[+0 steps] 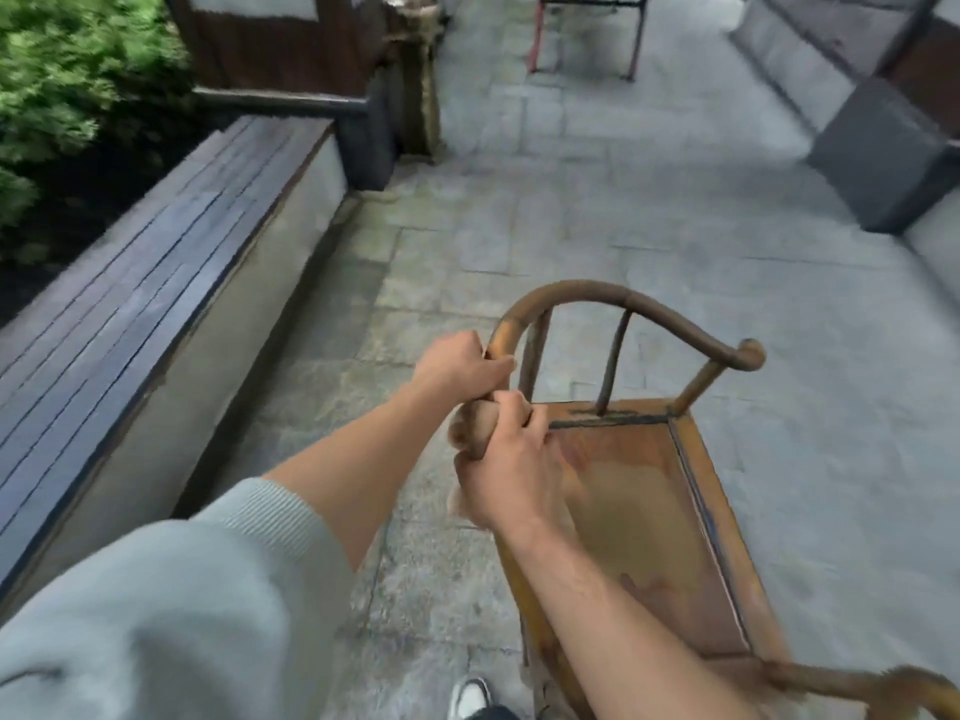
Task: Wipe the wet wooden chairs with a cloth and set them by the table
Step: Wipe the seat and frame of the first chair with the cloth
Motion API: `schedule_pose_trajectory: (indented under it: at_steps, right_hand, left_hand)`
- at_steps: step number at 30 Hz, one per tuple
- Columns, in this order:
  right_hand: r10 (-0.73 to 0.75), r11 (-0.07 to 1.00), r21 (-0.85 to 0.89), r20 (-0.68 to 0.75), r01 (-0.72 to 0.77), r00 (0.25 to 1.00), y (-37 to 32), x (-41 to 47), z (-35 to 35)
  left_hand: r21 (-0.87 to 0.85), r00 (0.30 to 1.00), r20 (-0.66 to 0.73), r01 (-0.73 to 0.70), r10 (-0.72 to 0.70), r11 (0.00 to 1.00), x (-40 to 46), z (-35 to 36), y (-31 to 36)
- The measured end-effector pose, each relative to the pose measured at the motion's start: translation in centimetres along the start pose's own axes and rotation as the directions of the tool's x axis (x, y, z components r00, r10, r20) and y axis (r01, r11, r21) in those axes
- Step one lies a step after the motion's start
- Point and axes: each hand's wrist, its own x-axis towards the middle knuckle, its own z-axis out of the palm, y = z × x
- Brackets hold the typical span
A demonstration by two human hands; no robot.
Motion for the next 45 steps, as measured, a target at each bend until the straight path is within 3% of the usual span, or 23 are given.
schedule_pose_trajectory:
  at_steps: [7,11,15,19,23,29,39,45]
  right_hand:
    - [0.265,0.956,0.132,0.008,-0.264,0.964,-2.6,12.8,2.1]
    - [0.387,0.906,0.186,0.002,-0.381,0.922,-2.9,17.0,1.9]
    - [0.521,0.82,0.264,0.022,-0.508,0.853,-1.8,22.2,2.0]
    - [0.703,0.675,0.322,-0.008,-0.664,0.711,0.0,29.5,2.5]
    - [0.856,0.497,0.326,-0.037,-0.804,0.515,2.9,36.4,2.8]
    - [0.968,0.233,0.44,-0.014,-0.867,0.252,8.9,43.8,2.7]
    - [0.978,-0.13,0.62,-0.049,-0.774,-0.203,23.9,50.2,1.6]
    - [0.917,-0.279,0.679,-0.022,-0.679,-0.398,30.9,50.4,0.6]
  left_hand:
    - [-0.014,0.966,0.19,-0.178,0.177,0.984,13.2,-2.0,0.9]
    - [-0.126,0.87,0.42,-0.227,0.259,0.966,19.1,-2.7,3.2]
    - [-0.088,0.817,0.486,-0.308,0.311,0.947,24.6,-0.8,6.3]
    - [-0.099,0.748,0.538,-0.402,0.389,0.91,30.6,2.4,9.8]
    - [-0.205,0.641,0.61,-0.44,0.466,0.874,36.5,5.3,12.9]
    - [-0.252,0.511,0.673,-0.52,0.534,0.816,42.2,9.8,17.6]
    - [-0.234,0.306,0.772,-0.678,0.557,0.697,46.3,22.4,28.9]
    - [-0.253,0.142,0.873,-0.685,0.466,0.683,44.9,29.9,35.1]
